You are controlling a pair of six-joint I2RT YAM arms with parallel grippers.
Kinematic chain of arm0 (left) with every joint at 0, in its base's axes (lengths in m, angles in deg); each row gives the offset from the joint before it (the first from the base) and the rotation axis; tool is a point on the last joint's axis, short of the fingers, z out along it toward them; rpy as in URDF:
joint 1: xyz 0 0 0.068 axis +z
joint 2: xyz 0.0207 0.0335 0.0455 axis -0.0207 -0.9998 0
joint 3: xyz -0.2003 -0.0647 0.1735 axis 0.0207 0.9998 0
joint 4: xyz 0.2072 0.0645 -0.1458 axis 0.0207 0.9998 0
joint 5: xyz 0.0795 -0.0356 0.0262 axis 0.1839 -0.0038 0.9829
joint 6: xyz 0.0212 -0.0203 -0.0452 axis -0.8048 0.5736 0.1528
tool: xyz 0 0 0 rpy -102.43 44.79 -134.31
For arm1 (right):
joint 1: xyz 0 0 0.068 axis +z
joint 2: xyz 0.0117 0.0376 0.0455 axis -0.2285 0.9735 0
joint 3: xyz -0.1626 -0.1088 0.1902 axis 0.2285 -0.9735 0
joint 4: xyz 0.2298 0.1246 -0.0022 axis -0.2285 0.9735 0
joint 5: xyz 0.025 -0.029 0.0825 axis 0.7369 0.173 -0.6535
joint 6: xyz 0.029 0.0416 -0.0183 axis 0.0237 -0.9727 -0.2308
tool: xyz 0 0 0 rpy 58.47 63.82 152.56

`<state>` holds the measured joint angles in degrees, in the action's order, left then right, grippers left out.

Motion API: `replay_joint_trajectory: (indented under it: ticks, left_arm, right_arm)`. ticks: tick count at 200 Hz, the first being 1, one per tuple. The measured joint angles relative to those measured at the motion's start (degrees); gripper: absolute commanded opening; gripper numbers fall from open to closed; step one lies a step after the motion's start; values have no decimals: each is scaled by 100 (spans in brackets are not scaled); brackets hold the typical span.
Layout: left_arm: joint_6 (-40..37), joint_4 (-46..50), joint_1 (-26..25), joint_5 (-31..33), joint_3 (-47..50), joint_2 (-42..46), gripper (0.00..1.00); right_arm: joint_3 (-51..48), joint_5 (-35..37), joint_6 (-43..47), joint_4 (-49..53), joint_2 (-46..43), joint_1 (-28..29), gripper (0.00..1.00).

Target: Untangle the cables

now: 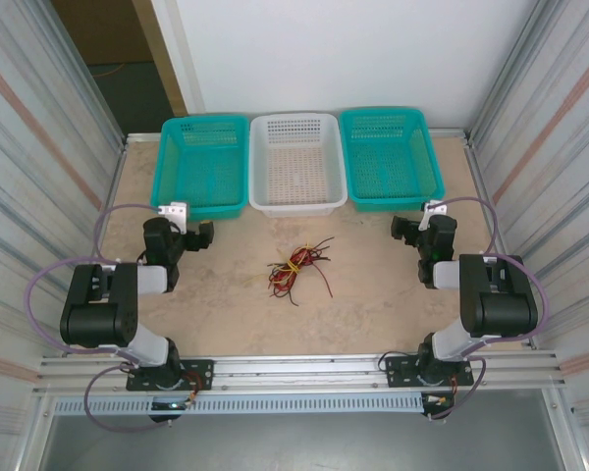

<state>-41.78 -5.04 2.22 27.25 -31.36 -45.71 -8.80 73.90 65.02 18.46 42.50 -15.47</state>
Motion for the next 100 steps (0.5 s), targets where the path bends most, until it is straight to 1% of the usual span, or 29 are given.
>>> replay_joint_trajectory:
  ticks: [31,43,51,63,71,82,91,100]
  left_arm:
    - [-2,0,0,-7,0,0,99]
    - [-2,42,0,-24,-15,11,93]
    - [4,380,0,-37,-131,85,90]
    - [44,1217,-2,-28,-533,232,88]
    - [107,1705,-4,48,-885,330,90]
    - [214,2076,-46,240,-1200,518,94]
    - [317,2269,-133,446,-1294,752,96]
    - [387,2422,-297,721,-1303,984,95]
  right_arm:
    - [0,0,0,0,0,0,99]
    - [0,13,0,2,-2,0,99]
    - [9,85,-4,105,-55,4,99]
    - [103,229,-44,520,-225,2,99]
    - [236,310,-72,837,-361,-9,99]
    - [422,372,-111,1113,-535,-13,99]
    - [490,424,-140,1235,-713,-2,99]
    - [496,485,-173,1355,-885,7,99]
